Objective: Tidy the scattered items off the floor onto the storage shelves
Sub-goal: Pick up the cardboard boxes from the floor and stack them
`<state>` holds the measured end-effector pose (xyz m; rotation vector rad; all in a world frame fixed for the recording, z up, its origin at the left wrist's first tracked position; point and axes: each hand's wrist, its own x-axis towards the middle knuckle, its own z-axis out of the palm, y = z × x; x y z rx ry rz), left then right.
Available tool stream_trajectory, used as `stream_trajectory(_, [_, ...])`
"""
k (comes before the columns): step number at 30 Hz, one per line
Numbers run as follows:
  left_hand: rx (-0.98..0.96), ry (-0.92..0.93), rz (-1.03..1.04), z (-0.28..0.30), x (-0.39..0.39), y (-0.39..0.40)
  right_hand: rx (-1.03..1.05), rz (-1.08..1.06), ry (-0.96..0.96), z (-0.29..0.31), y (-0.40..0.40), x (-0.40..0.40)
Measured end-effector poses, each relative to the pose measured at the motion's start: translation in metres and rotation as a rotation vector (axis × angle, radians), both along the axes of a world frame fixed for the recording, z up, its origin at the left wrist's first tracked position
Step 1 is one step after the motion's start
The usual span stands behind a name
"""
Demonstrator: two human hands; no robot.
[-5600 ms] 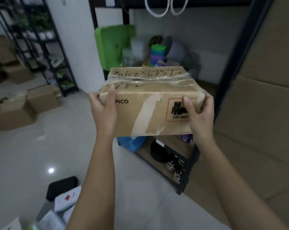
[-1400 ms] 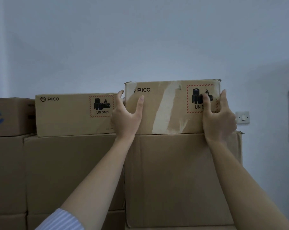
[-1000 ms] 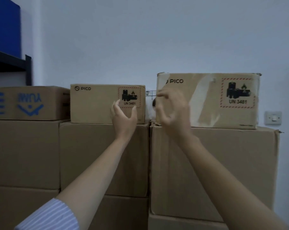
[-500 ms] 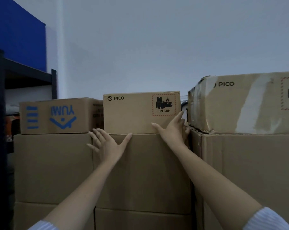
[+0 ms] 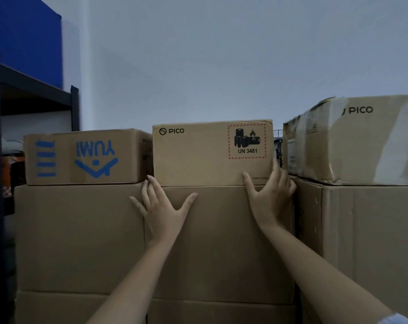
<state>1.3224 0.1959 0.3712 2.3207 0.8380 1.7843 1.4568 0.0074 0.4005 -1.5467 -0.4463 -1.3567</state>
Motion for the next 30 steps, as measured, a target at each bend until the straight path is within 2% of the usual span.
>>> stream_trajectory(8, [0.095,-0.009,0.020,-0.008,0.000,0.011,0.074,0.021,-0.051,-0.006,0.002,0.001])
stream_trajectory(15, [0.136,-0.013,-0.008,-0.021,-0.003,0.016,-0.045,0.000,-0.137,-0.019,-0.003,0.006])
stream_trajectory(23, [-0.041,-0.018,-0.317,-0.055,-0.037,-0.007,-0.368,0.032,-0.116,-0.053,-0.017,-0.035])
stream_trajectory(26, [-0.109,-0.075,-0.316,-0.069,-0.067,-0.019,-0.479,0.096,-0.201,-0.068,-0.013,-0.061])
stream_trajectory(30, [-0.223,-0.079,-0.271,-0.095,-0.123,-0.030,-0.488,0.350,-0.236,-0.088,-0.003,-0.102])
